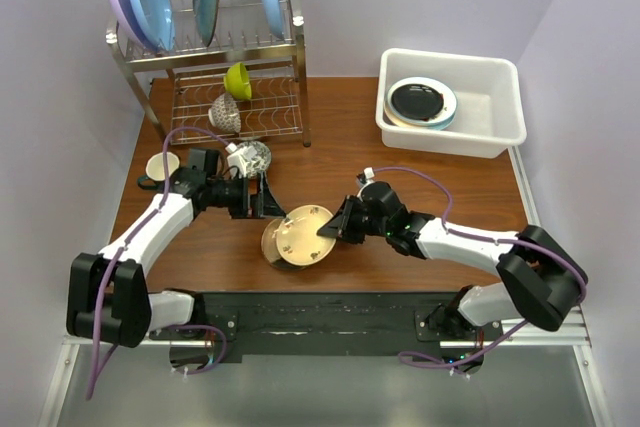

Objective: Place the plates into the plastic bin on the countertop
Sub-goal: Place the plate in the plastic bin.

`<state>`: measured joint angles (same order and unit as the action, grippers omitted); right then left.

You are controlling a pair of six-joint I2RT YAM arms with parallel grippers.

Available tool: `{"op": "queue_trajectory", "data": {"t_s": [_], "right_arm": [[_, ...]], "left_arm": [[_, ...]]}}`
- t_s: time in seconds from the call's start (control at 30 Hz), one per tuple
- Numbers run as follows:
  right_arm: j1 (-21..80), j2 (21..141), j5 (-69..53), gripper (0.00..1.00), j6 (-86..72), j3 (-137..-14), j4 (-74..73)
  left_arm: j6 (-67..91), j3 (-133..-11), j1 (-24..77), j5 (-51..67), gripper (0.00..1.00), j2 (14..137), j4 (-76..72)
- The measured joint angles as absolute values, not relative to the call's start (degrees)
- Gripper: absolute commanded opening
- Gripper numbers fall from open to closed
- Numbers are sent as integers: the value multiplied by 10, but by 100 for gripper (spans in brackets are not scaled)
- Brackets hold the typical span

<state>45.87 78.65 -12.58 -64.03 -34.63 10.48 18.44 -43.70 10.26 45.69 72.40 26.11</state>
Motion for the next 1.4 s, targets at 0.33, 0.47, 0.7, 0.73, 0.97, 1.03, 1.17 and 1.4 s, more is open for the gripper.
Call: {"op": "queue_trajectory", "data": {"t_s": [0.33,0.47,0.7,0.73,0.97,1.03,1.17,1.4], "right_arm": [[458,758,-76,0,-613,-374,7],[444,755,-66,0,-604,-395,-18],[366,745,-72,0,-589,-423,-49],[352,744,-75,0,-586,-429,-54],[266,747,-103,0,-549,-503,-97],[246,751,-111,0,-542,-522,-100],[206,767,-133,0,-531,-561,-108],[149,816,-163,0,-518,-632,-130]], "left_arm": [[182,-456,103,398,100,701,281],[178,-456,103,393,100,701,285],[177,-456,103,391,100,701,289],[177,-457,103,391,100,701,290],[173,-461,103,391,100,701,295],[173,-463,103,391,100,701,295],[168,-463,103,391,100,701,298],[167,-463,103,391,100,701,304]]}}
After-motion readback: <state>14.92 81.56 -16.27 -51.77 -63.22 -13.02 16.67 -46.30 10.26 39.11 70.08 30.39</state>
